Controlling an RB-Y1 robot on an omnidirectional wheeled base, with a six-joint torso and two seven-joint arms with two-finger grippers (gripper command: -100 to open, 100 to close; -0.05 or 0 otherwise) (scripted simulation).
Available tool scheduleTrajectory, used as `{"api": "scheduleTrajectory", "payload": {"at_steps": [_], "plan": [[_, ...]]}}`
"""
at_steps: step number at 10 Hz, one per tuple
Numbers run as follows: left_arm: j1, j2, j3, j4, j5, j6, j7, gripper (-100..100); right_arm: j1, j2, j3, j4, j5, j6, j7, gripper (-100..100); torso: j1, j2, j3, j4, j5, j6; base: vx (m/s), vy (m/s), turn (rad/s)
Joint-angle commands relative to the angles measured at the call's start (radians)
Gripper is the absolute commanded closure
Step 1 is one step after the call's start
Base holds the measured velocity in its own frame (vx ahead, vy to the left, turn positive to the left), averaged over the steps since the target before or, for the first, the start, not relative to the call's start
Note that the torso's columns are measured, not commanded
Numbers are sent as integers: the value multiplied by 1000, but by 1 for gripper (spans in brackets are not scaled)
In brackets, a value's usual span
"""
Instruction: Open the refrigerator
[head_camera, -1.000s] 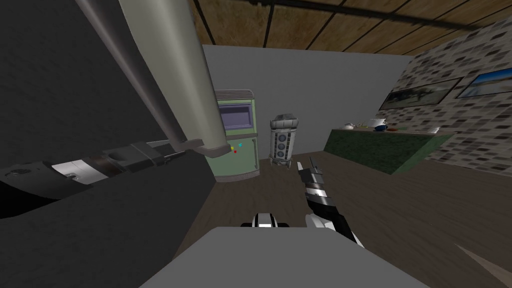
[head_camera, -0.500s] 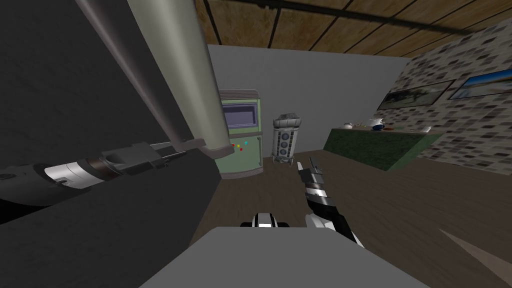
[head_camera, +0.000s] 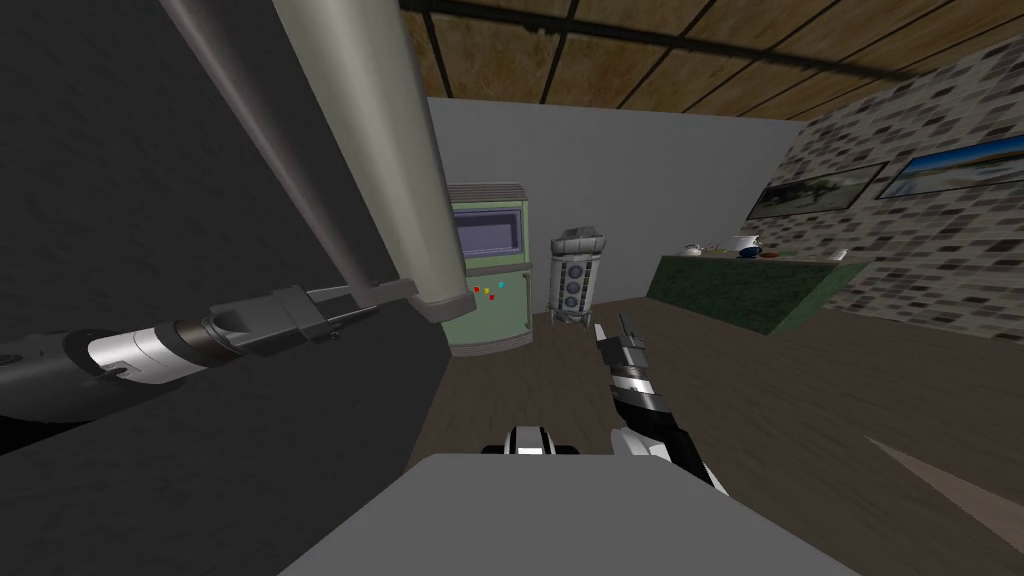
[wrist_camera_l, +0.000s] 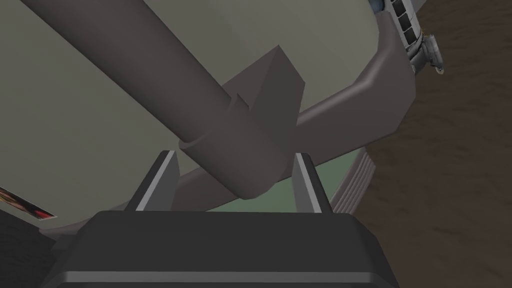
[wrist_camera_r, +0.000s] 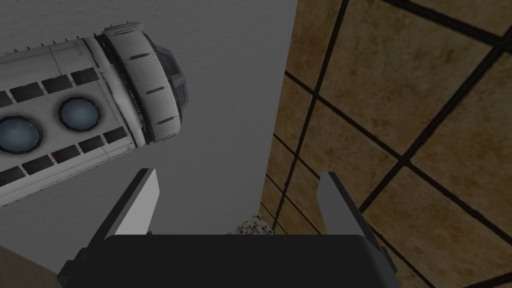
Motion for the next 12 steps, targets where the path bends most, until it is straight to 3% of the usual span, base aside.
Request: {"api": "scheduleTrajectory", "payload": {"at_steps": [1, 2, 4, 5, 6, 8, 10, 12], "plan": [[-12, -4, 16, -12, 40, 3, 10, 100, 0, 0, 0, 0, 0, 0, 0, 0, -3, -4, -3, -1, -1, 1, -40, 247, -28], [-12, -4, 16, -12, 40, 3, 10, 100, 0, 0, 0, 0, 0, 0, 0, 0, -3, -7, -5, -2, -2, 2, -50, 237, -27], [-24, -12, 25, -31, 94, 21, 18, 100, 0, 0, 0, 0, 0, 0, 0, 0, -1, -6, -5, -3, 0, 2, -117, 254, -51], [-24, -12, 25, -31, 94, 21, 18, 100, 0, 0, 0, 0, 0, 0, 0, 0, -1, -2, -2, -1, 0, 1, -95, 260, -24], [-24, 30, 37, -28, 105, 28, 55, -100, 0, 0, 0, 0, 0, 0, 0, 0, -1, -3, -2, -1, 0, 1, -17, 127, 28], [-29, 70, 54, -23, 118, 25, 91, -100, 0, 0, 0, 0, 0, 0, 0, 0, -16, -5, -1, -4, -3, 1, 33, -25, 44], [-35, 110, 72, -17, 130, 21, 127, -100, 0, 1, 1, 0, 0, 0, 0, 0, -14, 0, -3, 1, -8, 2, 27, -39, 18], [-35, 110, 72, -17, 130, 21, 127, -100, 0, 1, 0, 0, 0, 0, 0, 0, -10, 3, -5, 6, -10, 2, 4, -2, 3]]}}
